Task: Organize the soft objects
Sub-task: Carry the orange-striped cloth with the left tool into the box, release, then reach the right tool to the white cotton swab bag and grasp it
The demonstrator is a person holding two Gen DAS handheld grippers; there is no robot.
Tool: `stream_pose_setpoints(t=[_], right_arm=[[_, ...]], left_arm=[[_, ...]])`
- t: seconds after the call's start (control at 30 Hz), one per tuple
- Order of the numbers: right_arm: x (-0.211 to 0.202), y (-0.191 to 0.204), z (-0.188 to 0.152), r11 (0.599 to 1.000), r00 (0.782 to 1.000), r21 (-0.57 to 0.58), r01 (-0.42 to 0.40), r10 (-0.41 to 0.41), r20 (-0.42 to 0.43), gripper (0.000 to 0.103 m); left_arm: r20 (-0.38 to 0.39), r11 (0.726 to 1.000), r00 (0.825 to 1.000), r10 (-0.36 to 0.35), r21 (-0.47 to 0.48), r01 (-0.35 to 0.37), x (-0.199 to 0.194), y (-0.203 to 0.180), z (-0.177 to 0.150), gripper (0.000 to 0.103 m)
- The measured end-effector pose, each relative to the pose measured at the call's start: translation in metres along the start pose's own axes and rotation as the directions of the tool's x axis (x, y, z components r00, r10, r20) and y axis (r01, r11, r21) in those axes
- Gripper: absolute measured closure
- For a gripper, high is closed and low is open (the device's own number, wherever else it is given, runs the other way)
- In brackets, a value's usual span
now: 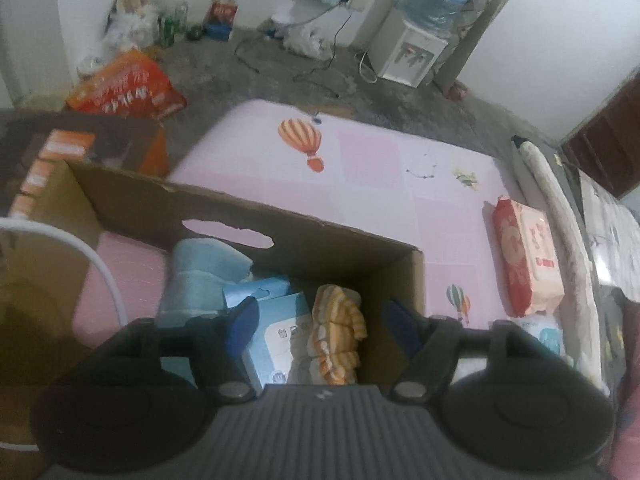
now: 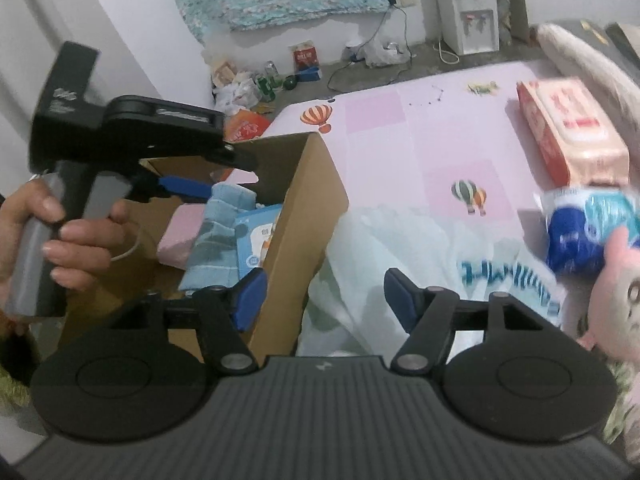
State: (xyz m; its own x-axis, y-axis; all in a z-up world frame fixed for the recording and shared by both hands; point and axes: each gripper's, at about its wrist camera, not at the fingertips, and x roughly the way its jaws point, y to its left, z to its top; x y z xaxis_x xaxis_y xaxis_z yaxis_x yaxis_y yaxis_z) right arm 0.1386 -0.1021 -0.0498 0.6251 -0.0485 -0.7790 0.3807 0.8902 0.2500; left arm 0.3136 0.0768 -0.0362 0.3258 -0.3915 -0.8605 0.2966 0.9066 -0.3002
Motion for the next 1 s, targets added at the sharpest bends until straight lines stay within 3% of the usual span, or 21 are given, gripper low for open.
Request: stream_pose_setpoints(t=[0.23,0.6,0.8,1.0], right_arm=[[-0.021,-0.027,-0.022,0.993,0.999,0.117,-0.036,0.031,0.044,0.025],[-0.074,-0.109,-0.037,0.972,0.995,0.230,-0.049,0.026,0.099,0.024],[-0.131,-0.179,-0.025,0.980,0.989,0.198,0.010,-0.039,0.144,0.022],[-0.185,-0.278,-0.003,0.978,0.970,0.176,0.112,-0.146,0.194,0.021]], left_arm=[[0.070,0.997,0.997,0.013,0.079,-0.019,-0.047,-0.026,-0.022,0.016],[0.063,0.992,0.998,0.016,0.126,-0.024,-0.070,-0.106,-0.047,0.016],[-0.019,0.989,0.999,-0.044,0.143,0.046,-0.055,-0.181,-0.068,0.016],[-0.115,0.970,0.989,-0.089,0.214,0.113,-0.022,-0.262,-0.108,0.016]])
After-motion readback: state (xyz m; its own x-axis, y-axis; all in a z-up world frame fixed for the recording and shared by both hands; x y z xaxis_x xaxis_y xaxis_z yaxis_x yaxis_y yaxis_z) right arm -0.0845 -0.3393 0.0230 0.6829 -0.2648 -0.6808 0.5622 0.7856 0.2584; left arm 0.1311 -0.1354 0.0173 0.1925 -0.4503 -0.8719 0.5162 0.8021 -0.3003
